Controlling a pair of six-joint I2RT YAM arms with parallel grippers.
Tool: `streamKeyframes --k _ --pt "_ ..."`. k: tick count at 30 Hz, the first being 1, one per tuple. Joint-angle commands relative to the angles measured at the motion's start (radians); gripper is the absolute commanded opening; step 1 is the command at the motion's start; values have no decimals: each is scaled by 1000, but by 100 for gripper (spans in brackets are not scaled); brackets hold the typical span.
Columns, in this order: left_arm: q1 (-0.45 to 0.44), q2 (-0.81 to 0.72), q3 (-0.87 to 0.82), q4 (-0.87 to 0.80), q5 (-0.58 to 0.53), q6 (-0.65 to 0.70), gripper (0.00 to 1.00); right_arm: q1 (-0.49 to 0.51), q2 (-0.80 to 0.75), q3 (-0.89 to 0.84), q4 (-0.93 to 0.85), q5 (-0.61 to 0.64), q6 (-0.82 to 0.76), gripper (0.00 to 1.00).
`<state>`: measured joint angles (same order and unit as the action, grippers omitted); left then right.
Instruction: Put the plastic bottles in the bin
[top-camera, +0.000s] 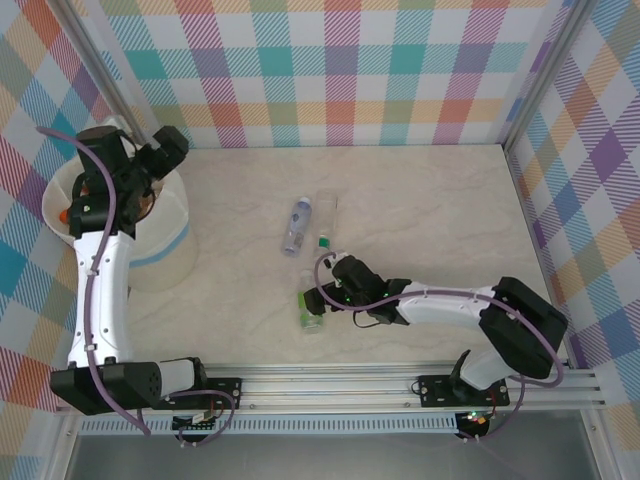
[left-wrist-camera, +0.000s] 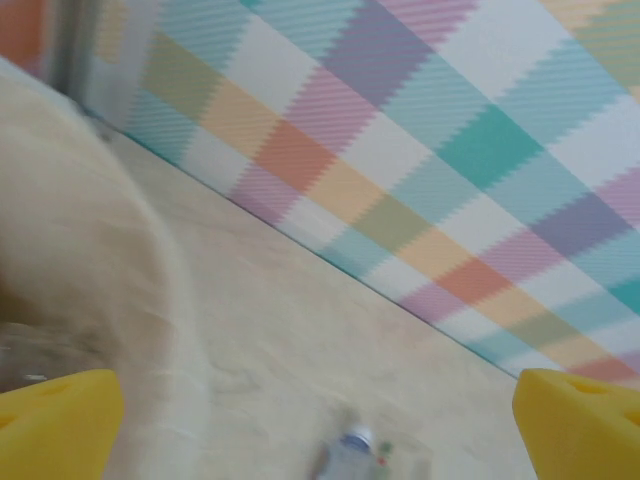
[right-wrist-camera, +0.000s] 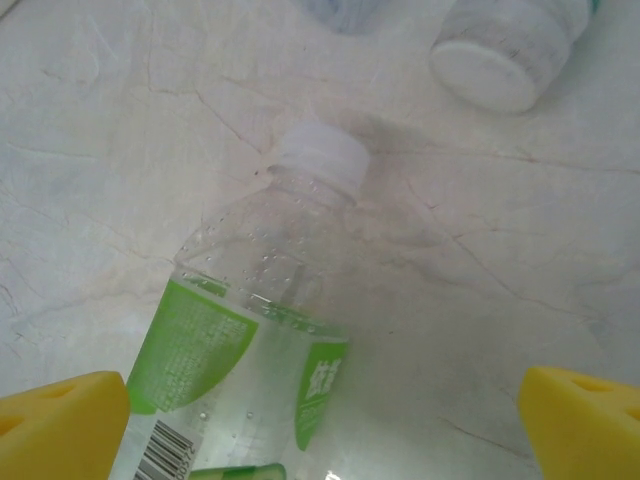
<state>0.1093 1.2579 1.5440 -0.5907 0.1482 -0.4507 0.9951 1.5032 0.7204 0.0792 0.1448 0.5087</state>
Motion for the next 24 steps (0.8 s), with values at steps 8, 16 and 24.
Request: streamKeyframes --k 8,16,24 --pt "-143 -2 -27 84 122 -49 100 50 124 152 -189 113 78 100" --pt "-159 -10 -77 89 103 -46 100 50 153 202 -330 159 76 93" --pt "-160 -21 -112 98 104 -47 100 53 135 199 -290 -79 -48 96"
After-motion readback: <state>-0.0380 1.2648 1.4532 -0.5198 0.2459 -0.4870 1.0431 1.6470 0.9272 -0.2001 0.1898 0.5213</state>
